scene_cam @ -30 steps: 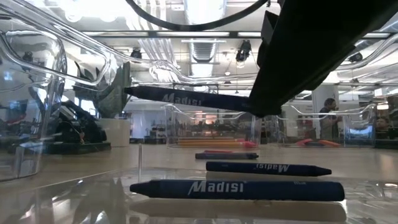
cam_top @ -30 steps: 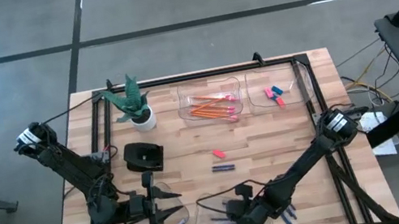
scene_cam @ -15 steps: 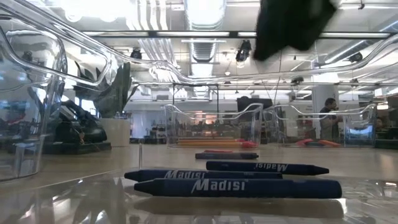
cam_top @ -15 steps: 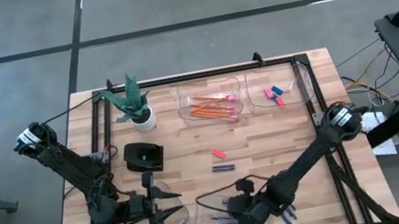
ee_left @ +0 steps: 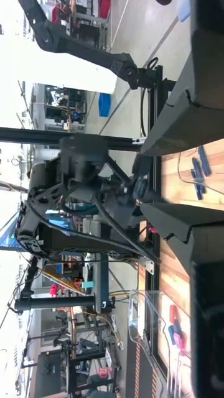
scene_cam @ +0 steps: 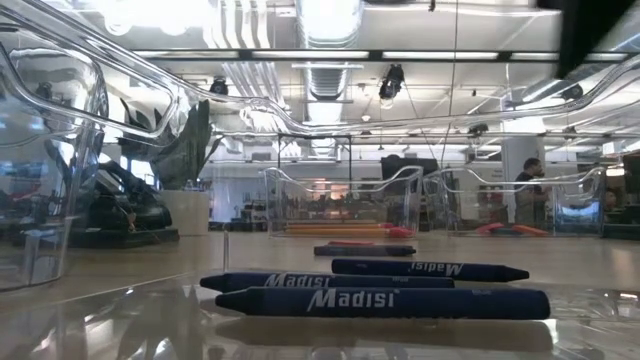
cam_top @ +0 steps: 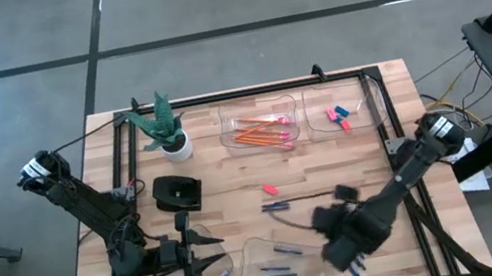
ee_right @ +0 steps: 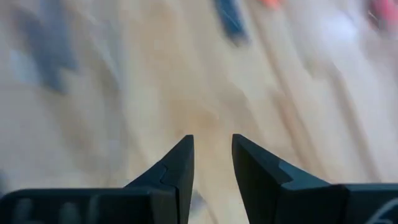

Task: Sort crayons/erasers/pens/pencils in bins
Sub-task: Put the blue crayon into the bottom right transparent bin

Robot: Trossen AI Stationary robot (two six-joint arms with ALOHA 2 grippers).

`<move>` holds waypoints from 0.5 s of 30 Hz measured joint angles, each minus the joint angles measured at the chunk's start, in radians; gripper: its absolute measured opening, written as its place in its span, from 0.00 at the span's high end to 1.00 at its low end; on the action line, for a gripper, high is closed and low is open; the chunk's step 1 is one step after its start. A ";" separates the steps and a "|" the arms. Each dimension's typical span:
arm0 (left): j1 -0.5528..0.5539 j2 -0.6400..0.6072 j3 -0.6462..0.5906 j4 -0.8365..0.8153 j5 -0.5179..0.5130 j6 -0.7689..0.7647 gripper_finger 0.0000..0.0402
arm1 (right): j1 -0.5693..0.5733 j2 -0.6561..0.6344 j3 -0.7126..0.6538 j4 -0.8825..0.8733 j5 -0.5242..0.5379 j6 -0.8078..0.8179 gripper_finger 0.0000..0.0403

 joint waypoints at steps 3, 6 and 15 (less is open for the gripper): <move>0.000 0.000 -0.001 0.000 0.000 -0.001 0.70 | 0.048 -0.016 -0.022 -0.195 0.006 0.199 0.75; 0.000 0.000 -0.002 0.001 0.000 -0.005 0.70 | 0.111 -0.023 -0.070 -0.274 -0.003 0.377 0.74; 0.000 0.000 -0.004 0.006 0.000 -0.006 0.70 | 0.236 -0.050 -0.314 0.059 -0.244 0.600 0.71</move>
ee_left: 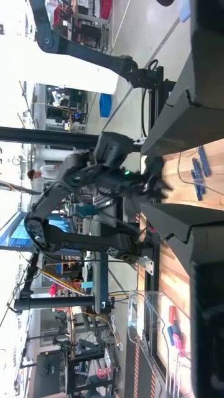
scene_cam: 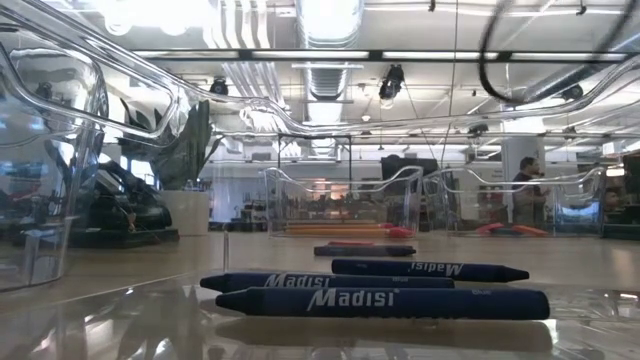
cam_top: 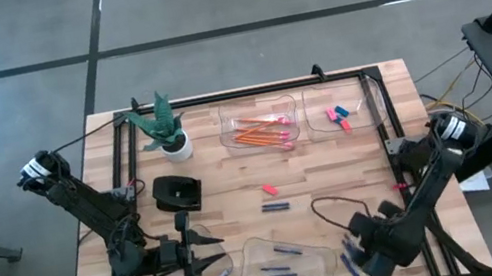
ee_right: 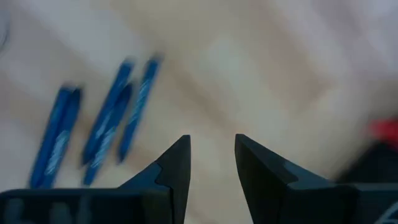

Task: Sort crayons/erasers/pens/pencils in bins
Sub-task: Put the blue crayon into the bottom right transparent bin

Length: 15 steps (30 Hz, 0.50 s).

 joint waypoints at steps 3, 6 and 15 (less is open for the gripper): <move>0.000 0.000 0.000 0.000 0.000 0.000 0.70 | 0.010 0.000 -0.079 0.198 -0.034 0.000 0.70; 0.000 0.000 0.000 0.000 0.000 0.000 0.70 | 0.010 0.000 -0.139 0.343 -0.035 -0.005 0.69; 0.000 0.000 -0.001 -0.001 0.000 0.000 0.70 | 0.009 0.000 -0.209 0.386 -0.055 0.013 0.69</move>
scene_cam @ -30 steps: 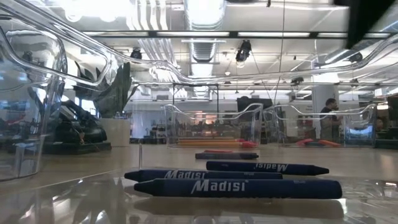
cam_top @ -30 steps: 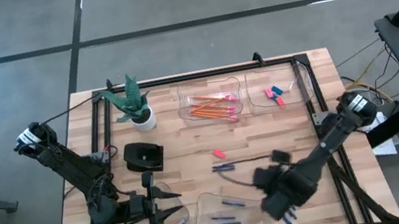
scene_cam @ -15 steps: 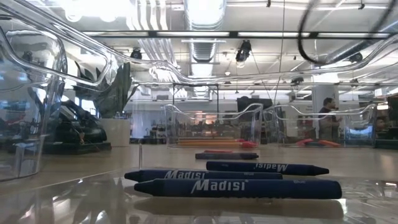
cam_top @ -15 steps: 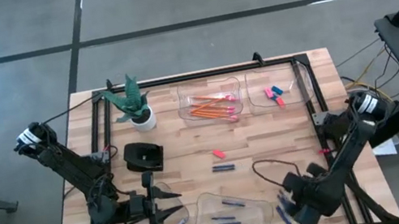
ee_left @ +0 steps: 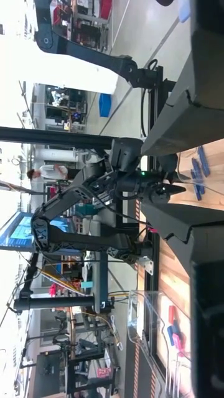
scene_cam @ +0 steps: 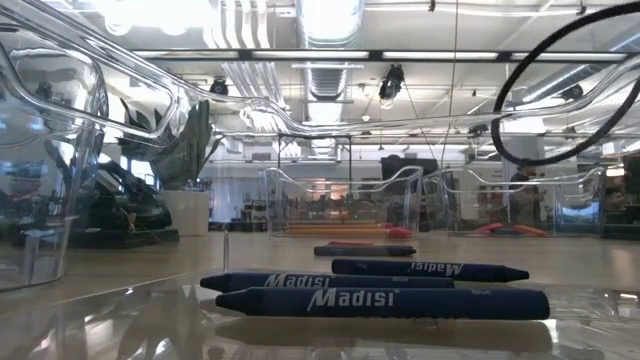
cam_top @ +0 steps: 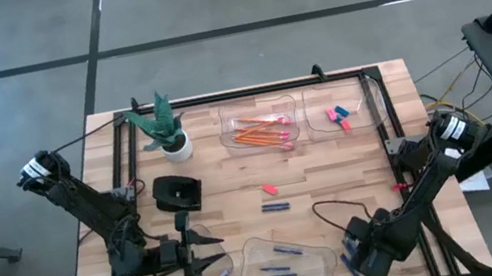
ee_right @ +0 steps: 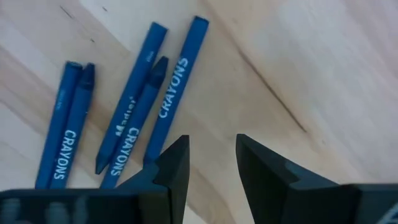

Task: Sort crayons/erasers/pens/pencils in bins
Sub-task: Put the blue crayon into the bottom right transparent bin

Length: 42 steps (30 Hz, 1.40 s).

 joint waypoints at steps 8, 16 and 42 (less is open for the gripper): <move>0.000 0.000 0.000 -0.001 0.000 0.000 0.70 | 0.000 -0.001 0.047 0.007 0.009 -0.012 0.69; 0.000 0.000 -0.001 -0.001 0.000 0.000 0.70 | 0.000 0.002 0.034 0.008 0.086 0.003 0.69; 0.000 0.000 -0.002 0.000 0.000 0.000 0.70 | 0.000 0.009 -0.005 0.072 0.113 0.026 0.69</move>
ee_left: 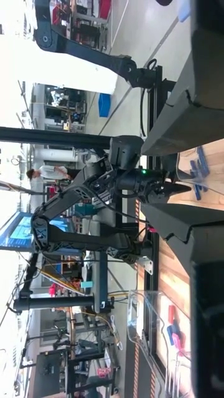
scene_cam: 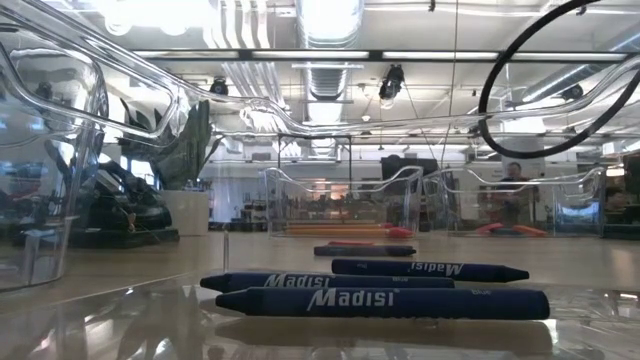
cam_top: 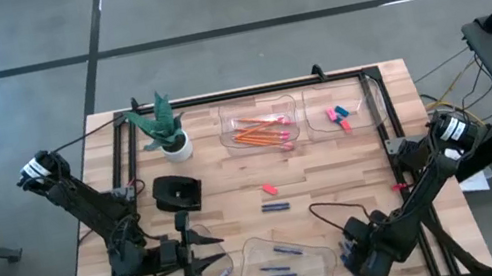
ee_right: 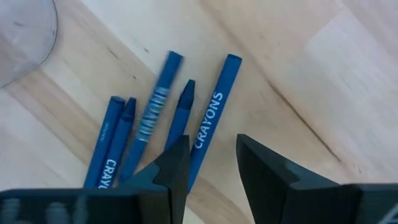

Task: Sort crayons/erasers/pens/pencils in bins
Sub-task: Put the blue crayon into the bottom right transparent bin

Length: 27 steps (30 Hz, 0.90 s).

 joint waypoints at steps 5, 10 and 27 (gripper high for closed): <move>0.000 0.000 0.000 0.001 0.000 0.000 0.70 | 0.000 0.000 -0.010 -0.024 0.001 0.006 0.69; 0.000 0.000 0.000 0.001 0.000 0.000 0.70 | -0.005 0.000 -0.014 -0.023 0.016 0.005 0.70; 0.000 0.000 -0.001 0.003 0.000 0.000 0.70 | -0.011 -0.001 -0.026 -0.037 0.043 -0.022 0.96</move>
